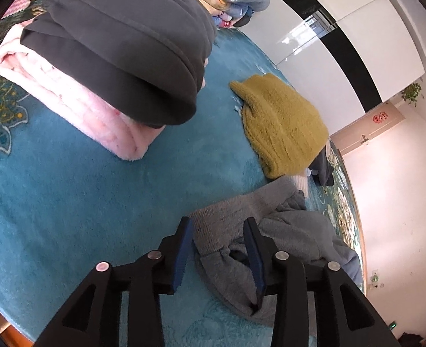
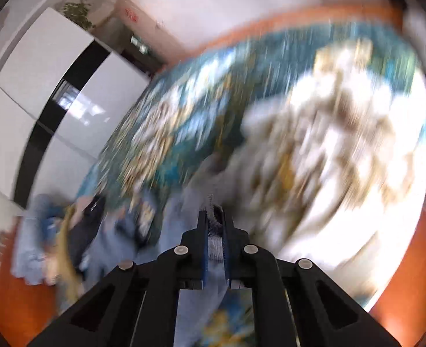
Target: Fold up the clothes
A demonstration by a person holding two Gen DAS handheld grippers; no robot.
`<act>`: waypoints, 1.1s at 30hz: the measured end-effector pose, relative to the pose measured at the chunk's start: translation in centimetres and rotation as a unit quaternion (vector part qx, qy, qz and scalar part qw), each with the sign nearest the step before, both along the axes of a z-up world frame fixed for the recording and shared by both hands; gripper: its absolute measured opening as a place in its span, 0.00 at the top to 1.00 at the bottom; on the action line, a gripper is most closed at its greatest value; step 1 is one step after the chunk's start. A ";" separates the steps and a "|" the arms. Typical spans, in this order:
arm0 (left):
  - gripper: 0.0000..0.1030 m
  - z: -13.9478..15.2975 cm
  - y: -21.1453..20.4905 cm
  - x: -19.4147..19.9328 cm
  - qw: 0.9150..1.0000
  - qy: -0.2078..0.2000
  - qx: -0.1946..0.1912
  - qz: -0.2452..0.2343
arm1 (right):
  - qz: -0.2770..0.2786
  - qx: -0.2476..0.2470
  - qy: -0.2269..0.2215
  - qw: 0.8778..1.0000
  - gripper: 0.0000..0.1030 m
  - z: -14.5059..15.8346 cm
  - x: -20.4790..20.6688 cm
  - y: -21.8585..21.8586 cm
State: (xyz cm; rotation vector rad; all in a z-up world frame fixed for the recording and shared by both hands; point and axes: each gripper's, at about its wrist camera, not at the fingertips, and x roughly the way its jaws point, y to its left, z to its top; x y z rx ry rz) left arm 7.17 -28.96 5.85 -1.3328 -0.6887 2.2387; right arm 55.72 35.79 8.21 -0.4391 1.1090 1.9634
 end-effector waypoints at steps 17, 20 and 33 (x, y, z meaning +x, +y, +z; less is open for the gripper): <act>0.43 -3.4 2.3 0.3 0.998 -0.043 0.031 -0.029 | -0.013 0.005 -0.127 0.992 0.97 -1.3 1.7 4.0; 0.48 -3.9 2.8 0.1 0.999 -0.039 0.027 -0.026 | -0.005 0.011 -0.135 0.991 0.97 -1.0 1.4 3.8; 0.89 -2.9 1.8 0.5 1.000 -0.008 0.023 -0.010 | 0.001 -0.003 -0.142 0.990 0.96 -0.6 0.7 3.8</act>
